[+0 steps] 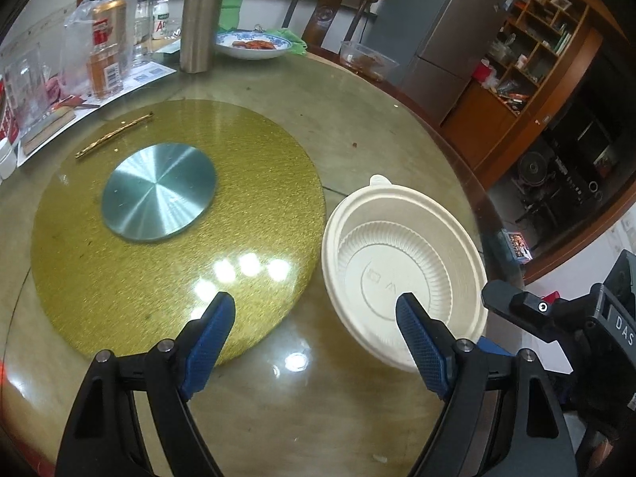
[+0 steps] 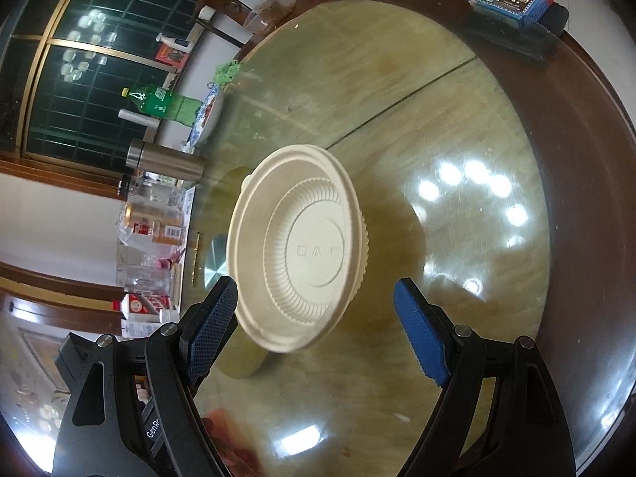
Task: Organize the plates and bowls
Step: 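Close the left gripper on the rim of the smaller beige bowl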
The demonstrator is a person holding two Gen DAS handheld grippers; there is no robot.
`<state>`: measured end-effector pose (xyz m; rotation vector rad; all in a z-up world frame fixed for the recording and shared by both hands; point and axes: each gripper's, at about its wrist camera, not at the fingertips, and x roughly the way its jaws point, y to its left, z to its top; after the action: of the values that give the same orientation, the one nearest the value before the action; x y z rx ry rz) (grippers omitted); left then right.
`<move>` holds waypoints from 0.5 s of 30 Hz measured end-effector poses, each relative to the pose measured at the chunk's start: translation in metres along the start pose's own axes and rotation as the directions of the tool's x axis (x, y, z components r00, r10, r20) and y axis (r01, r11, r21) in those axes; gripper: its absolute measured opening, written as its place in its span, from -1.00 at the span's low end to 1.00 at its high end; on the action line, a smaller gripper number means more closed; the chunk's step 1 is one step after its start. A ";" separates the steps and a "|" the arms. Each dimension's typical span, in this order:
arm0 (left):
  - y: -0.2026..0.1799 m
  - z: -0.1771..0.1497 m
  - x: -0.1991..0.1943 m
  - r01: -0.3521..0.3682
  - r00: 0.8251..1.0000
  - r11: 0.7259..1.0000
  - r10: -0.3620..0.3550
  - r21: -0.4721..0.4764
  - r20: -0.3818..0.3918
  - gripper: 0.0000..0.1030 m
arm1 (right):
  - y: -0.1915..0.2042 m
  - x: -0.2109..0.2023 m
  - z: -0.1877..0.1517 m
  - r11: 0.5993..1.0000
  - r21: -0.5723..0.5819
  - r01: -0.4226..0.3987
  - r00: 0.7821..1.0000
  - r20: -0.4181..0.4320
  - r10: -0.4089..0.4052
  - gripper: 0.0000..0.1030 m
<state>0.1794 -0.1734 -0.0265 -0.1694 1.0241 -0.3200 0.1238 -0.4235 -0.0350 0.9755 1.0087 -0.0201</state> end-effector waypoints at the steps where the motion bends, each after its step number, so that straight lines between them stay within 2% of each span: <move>1: 0.000 0.001 0.002 -0.002 1.000 1.000 0.002 -0.003 0.000 0.62 | -0.001 0.001 0.001 1.000 0.001 0.002 1.000 0.001 -0.002 0.59; 6: -0.003 0.006 0.011 -0.018 1.000 1.000 0.018 -0.010 0.003 0.62 | 0.000 0.002 0.006 1.000 -0.014 0.025 0.999 0.024 -0.024 0.59; 8: -0.005 0.007 0.013 -0.026 1.000 1.000 0.026 -0.002 0.012 0.62 | 0.000 0.003 0.007 0.999 -0.021 0.033 0.999 0.029 -0.033 0.42; 10: -0.008 0.007 0.016 -0.035 0.999 0.999 0.035 0.001 0.019 0.61 | 0.001 0.004 0.009 0.998 -0.036 0.050 0.998 0.032 -0.049 0.38; 12: -0.012 0.007 0.019 -0.047 0.999 0.999 0.047 0.007 0.025 0.61 | 0.003 0.006 0.010 0.996 -0.055 0.070 0.997 0.040 -0.068 -0.07; 13: -0.013 0.007 0.021 -0.057 0.998 0.998 0.057 0.011 0.026 0.61 | 0.002 0.008 0.011 0.995 -0.057 0.085 0.996 0.037 -0.083 -0.14; 15: -0.016 0.005 0.027 -0.074 0.997 0.997 0.074 0.033 0.018 0.59 | 0.001 0.013 0.011 0.993 -0.057 0.100 0.995 0.031 -0.098 -0.44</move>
<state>0.1938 -0.1975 -0.0411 -0.1036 1.0049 -0.2676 0.1390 -0.4259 -0.0418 0.8688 1.0258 -0.0859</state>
